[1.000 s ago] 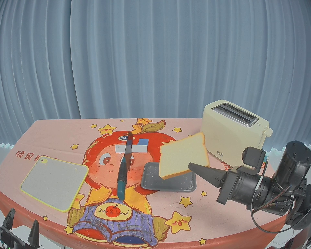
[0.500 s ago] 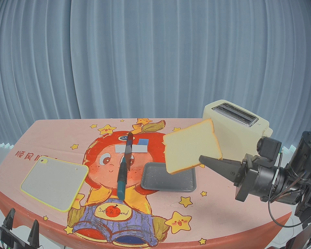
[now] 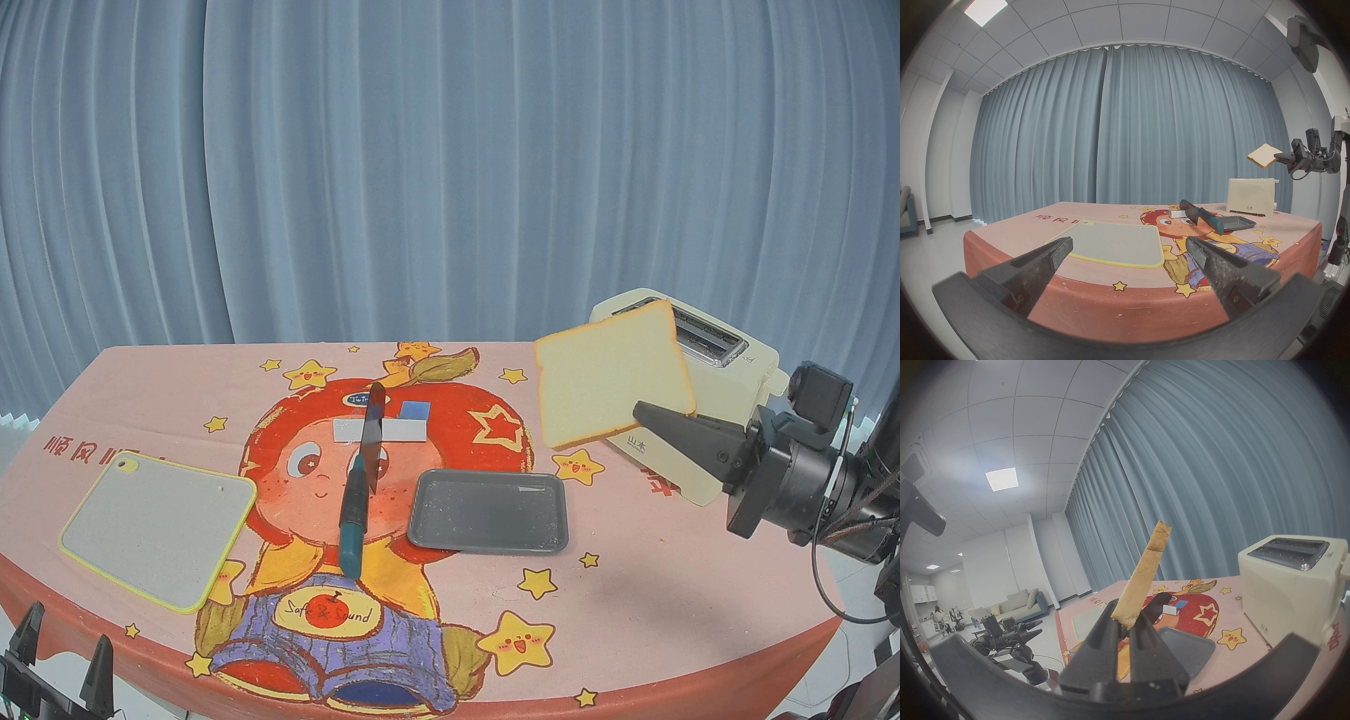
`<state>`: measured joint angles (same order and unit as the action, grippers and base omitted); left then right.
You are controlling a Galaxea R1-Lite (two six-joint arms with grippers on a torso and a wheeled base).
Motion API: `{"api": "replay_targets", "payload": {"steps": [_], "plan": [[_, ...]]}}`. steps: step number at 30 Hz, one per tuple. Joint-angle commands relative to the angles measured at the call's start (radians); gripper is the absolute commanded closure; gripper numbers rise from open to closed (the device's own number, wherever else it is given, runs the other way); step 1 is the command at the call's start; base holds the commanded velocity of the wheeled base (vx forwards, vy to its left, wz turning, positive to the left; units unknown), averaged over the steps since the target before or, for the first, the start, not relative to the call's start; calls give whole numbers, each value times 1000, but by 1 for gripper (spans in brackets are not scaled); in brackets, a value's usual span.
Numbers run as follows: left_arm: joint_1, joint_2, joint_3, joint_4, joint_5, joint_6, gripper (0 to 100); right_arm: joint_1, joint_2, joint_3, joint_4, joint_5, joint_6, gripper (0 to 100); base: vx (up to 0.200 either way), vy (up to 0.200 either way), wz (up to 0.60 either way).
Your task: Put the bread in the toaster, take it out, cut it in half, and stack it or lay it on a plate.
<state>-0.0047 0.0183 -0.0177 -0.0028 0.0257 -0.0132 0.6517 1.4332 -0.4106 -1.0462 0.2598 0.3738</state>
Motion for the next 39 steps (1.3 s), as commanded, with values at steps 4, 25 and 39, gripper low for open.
{"api": "replay_targets", "payload": {"steps": [4, 25, 39], "plan": [[0, 2, 18, 0, 0, -1, 0, -52, -46, -13, 2, 30, -4, 100, 0, 0, 0], [0, 2, 18, 0, 0, -1, 0, -222, -39, -79, 3, 142, -95, 100, 0, 0, 0], [0, 2, 18, 0, 0, -1, 0, -302, -14, -120, 5, 208, -96, 100, 0, 0, 0]]}}
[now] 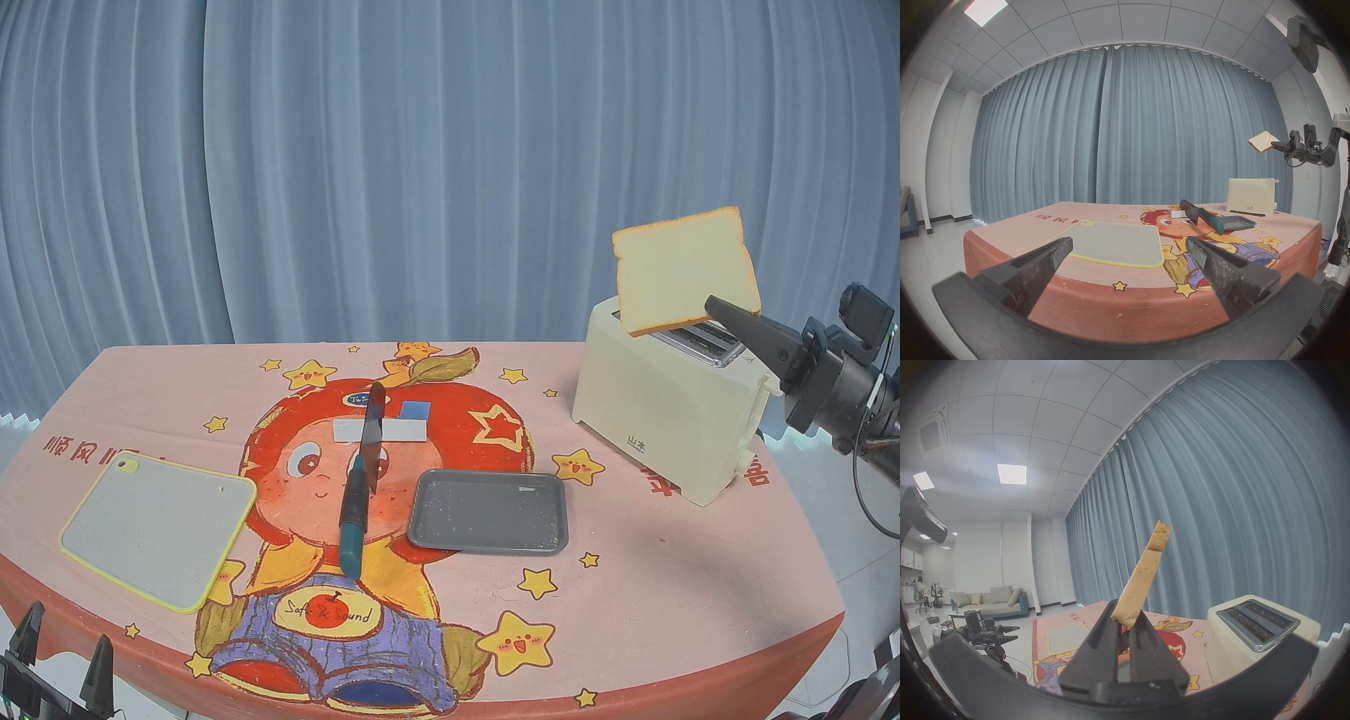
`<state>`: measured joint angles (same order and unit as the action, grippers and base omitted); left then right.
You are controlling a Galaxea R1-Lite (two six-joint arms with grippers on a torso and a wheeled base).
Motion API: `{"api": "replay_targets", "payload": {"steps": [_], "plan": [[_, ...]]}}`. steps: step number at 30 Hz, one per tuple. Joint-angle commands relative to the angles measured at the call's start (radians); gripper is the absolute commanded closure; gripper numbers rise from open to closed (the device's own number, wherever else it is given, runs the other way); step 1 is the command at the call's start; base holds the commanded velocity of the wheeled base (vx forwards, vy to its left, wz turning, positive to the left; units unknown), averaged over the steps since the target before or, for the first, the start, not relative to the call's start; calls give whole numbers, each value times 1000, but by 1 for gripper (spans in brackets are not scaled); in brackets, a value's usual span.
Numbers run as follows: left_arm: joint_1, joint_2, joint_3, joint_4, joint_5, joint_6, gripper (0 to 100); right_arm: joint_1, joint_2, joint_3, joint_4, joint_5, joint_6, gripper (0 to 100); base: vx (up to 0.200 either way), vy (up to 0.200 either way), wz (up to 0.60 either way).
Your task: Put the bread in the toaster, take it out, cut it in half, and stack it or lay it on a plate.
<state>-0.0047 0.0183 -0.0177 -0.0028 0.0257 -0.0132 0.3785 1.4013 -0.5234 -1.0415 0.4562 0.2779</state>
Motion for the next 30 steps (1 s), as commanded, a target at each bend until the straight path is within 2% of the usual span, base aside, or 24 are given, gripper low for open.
{"api": "replay_targets", "payload": {"steps": [1, 5, 11, 13, 15, 18, 24, 27, 30], "plan": [[0, 2, 18, 0, 0, -1, 0, -47, 24, -13, 0, 25, 0, 100, 0, 0, 0], [0, 2, 18, 0, 0, -1, 0, -81, 30, -36, 0, 56, 0, 100, 0, 0, 0], [0, 2, 18, 0, 0, -1, 0, -90, 59, -86, 31, 58, -5, 100, 0, 0, 0], [0, 2, 18, 1, 0, -1, 0, -90, 54, -107, 93, 58, -26, 100, 0, 0, 0], [0, 2, 18, 0, 0, -1, 0, -96, 47, -144, 201, 59, -78, 100, 0, 0, 0], [0, 2, 18, 0, 0, -1, 0, -115, 41, -173, 298, 101, -123, 100, 0, 0, 0], [0, 2, 18, 0, 0, -1, 0, -176, 42, -225, 330, 141, -129, 100, 0, 0, 0], [0, 2, 18, 0, 0, -1, 0, -207, 45, -228, 330, 147, -135, 100, 0, 0, 0], [0, 2, 18, 0, 0, -1, 0, -230, 45, -230, 330, 147, -163, 100, 0, 0, 0]]}}
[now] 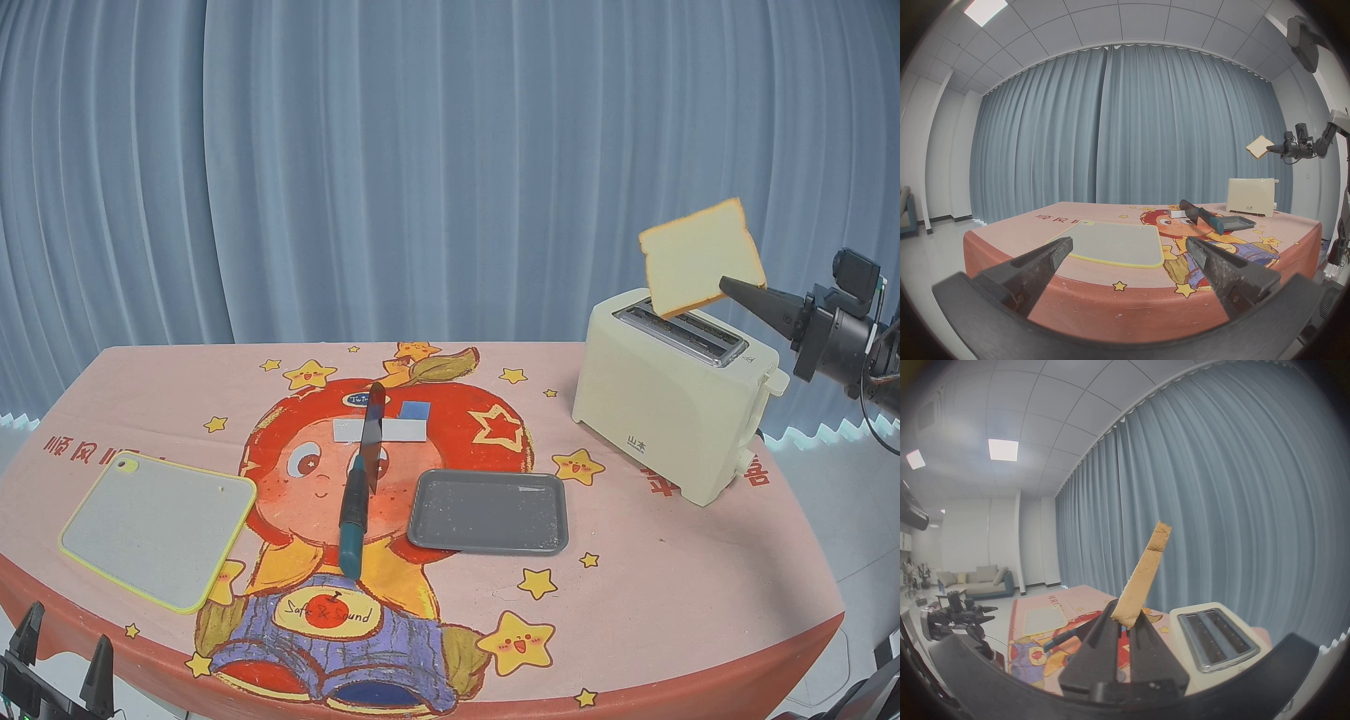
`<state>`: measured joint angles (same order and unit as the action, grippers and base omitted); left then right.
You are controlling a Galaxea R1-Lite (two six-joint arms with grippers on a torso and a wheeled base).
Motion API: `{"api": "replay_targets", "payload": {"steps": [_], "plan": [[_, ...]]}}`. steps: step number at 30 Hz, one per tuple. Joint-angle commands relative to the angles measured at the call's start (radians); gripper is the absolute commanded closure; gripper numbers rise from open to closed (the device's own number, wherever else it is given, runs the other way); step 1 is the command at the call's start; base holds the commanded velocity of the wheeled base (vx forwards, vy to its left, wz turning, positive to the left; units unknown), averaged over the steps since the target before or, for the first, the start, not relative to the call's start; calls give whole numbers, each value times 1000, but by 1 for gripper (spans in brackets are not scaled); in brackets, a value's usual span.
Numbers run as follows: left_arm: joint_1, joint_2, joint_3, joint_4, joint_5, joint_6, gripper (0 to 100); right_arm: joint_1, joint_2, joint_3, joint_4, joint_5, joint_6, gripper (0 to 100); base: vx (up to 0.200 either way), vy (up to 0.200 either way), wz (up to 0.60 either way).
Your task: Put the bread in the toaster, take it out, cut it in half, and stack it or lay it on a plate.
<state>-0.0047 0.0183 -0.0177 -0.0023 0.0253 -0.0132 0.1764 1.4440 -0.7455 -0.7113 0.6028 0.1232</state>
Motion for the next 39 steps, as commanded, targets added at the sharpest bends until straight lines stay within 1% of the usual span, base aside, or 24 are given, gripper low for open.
{"api": "replay_targets", "payload": {"steps": [1, 3, 4, 5, 6, 10, 13, 16, 19, 20, 21, 22, 26, 27, 28, 34, 36, 39], "plan": [[0, 2, 18, -1, 1, -1, 0, -40, 4, -12, 0, 2, -28, 100, 0, 0, 0], [0, 2, 18, -1, 1, -1, 0, -52, 4, -23, 1, 3, -62, 100, 0, 0, 0], [0, 2, 18, -1, 1, -1, 0, -54, 4, -25, 1, 3, -65, 100, 0, 0, 0], [0, 2, 18, -1, 1, -1, 0, -61, 7, -38, 4, 3, -89, 100, 0, 0, 0], [0, 2, 18, -1, 1, -1, 0, -66, 7, -46, 15, 3, -99, 100, 0, 0, 0], [0, 2, 18, -1, 1, -1, 0, -72, -4, -112, 138, 6, -155, 100, 0, 0, 0], [0, 2, 18, -1, 1, -1, 0, -74, -4, -149, 191, 6, -180, 100, 0, 0, 0], [0, 2, 18, -1, 1, -1, 0, -77, 4, -166, 197, 8, -209, 100, 0, 0, 0], [0, 2, 18, 1, 1, -1, 0, -83, 21, -173, 199, 11, -274, 100, 0, 0, 0], [0, 2, 18, -1, 1, -1, 0, -89, 27, -176, 202, 12, -287, 100, 0, 0, 0], [0, 2, 18, -1, 1, -1, 0, -89, 27, -176, 202, 12, -287, 100, 0, 0, 0], [0, 2, 18, -1, 1, -1, 0, -101, 35, -184, 213, 12, -309, 100, 0, 0, 0], [0, 2, 18, -1, 1, -1, 0, -135, 50, -215, 242, 11, -350, 100, 0, 0, 0], [0, 2, 18, -1, 1, -1, 0, -136, 52, -216, 242, 12, -352, 100, 0, 0, 0], [0, 2, 18, 1, 1, -1, 0, -149, 59, -236, 254, 12, -369, 100, 0, 0, 0], [0, 2, 18, -1, 1, -1, 0, -152, 76, -284, 294, 12, -373, 100, 0, 0, 0], [0, 2, 18, -1, 1, -1, 0, -156, 93, -314, 326, 12, -373, 100, 0, 0, 0], [0, 2, 18, -1, 1, -1, 0, -166, 110, -327, 352, 12, -373, 100, 0, 0, 0]]}}
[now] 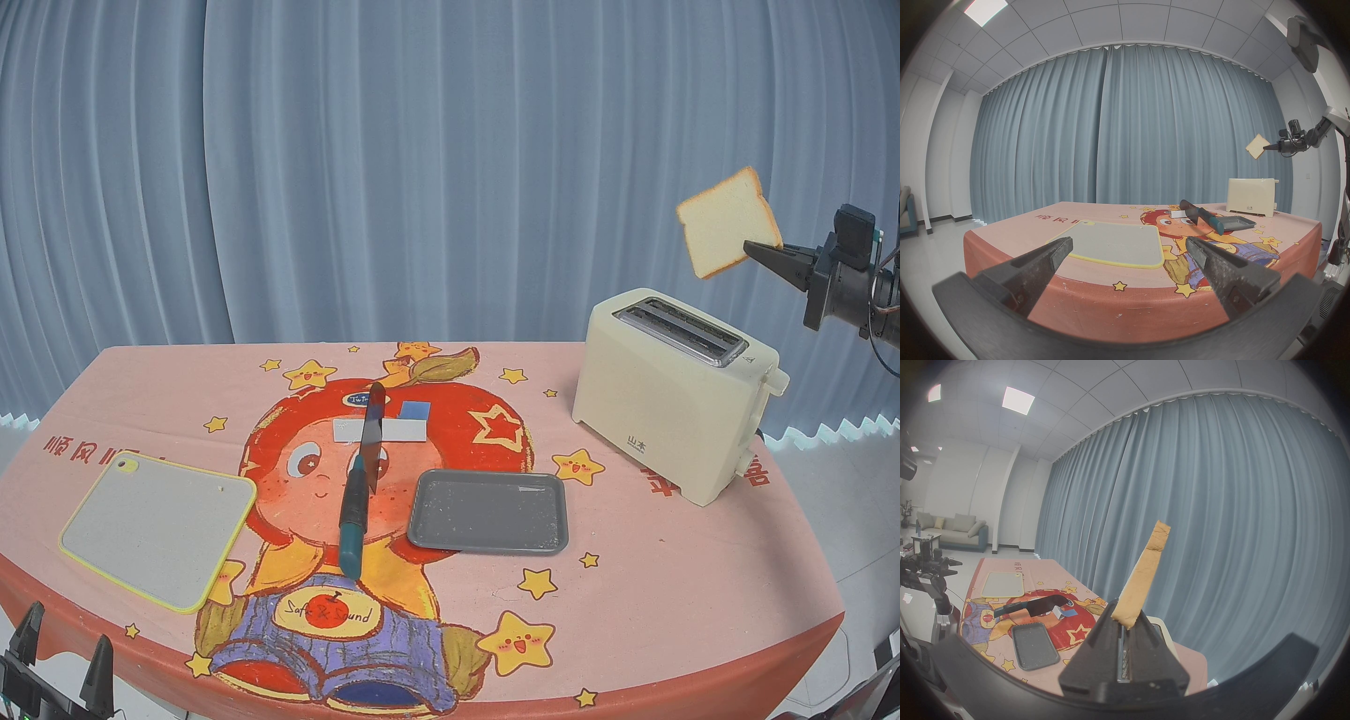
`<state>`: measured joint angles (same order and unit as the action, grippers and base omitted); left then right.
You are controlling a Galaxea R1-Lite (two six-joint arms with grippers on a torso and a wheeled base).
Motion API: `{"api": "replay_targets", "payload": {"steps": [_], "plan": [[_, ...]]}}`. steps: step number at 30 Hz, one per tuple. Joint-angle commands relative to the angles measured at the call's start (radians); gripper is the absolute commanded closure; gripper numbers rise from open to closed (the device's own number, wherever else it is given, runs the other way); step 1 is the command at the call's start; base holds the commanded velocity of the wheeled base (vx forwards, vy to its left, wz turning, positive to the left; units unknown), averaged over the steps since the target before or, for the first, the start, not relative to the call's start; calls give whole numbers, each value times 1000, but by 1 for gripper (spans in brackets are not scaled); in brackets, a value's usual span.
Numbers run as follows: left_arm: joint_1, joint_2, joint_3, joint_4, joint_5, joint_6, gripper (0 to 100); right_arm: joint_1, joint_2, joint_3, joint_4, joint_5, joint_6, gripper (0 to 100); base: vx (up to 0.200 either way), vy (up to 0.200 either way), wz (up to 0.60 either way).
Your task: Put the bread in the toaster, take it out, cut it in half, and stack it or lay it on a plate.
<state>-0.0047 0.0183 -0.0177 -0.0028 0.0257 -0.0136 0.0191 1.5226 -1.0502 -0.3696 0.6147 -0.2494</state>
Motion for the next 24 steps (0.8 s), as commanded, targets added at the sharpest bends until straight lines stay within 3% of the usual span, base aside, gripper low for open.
{"api": "replay_targets", "payload": {"steps": [1, 6, 12, 16, 20, 24], "plan": [[0, 2, 18, 0, 0, 0, 0, -10, 38, -21, 11, 2, -1, 100, 0, 0, 0], [0, 2, 18, 0, 0, 0, 0, -25, 74, -24, 12, 4, -2, 100, 0, 0, 0], [0, 2, 18, 0, 0, 0, 0, -64, 111, -34, 12, 51, -18, 100, 0, 0, 0], [0, 2, 18, 0, 0, 0, 0, -96, 114, -16, 14, 83, -65, 100, 0, 0, 0], [0, 2, 18, 0, 0, 0, 0, -99, 113, 9, 14, 85, -74, 100, 0, 0, 0], [0, 2, 18, 1, 0, 0, 0, -99, 114, 58, 12, 85, -128, 100, 0, 0, 0]]}}
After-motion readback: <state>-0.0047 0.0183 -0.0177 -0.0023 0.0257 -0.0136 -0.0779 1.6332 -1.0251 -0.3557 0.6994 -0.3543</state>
